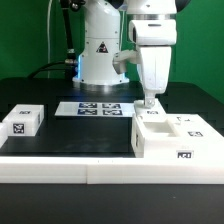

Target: Assemble cabinet

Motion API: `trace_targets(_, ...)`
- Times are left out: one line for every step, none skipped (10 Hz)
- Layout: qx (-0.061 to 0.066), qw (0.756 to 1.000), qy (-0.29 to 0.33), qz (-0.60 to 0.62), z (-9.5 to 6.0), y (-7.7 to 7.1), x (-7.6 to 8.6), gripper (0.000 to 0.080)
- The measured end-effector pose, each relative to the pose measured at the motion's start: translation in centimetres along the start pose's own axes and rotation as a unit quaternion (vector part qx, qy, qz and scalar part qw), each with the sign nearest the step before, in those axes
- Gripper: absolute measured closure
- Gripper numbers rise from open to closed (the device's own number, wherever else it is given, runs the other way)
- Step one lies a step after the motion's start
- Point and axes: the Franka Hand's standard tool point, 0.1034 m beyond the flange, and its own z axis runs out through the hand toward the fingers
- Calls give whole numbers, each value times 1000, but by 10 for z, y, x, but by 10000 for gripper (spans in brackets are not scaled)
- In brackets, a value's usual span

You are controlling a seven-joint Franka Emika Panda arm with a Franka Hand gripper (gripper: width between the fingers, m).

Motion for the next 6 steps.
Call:
trace_targets(0, 1000, 0, 0, 0, 0, 0, 729)
trace_targets(-2, 1000, 1, -7, 0, 6, -1, 729)
trace_targets(-3, 1000, 2, -7, 0, 15, 0, 729)
trace_targets(-3, 1000, 3, -7, -1, 23, 0, 729)
trace_targets(-5, 1000, 4, -6, -1, 30, 0, 729)
trace_targets(-7, 1000, 4, -8, -2, 38, -1, 729)
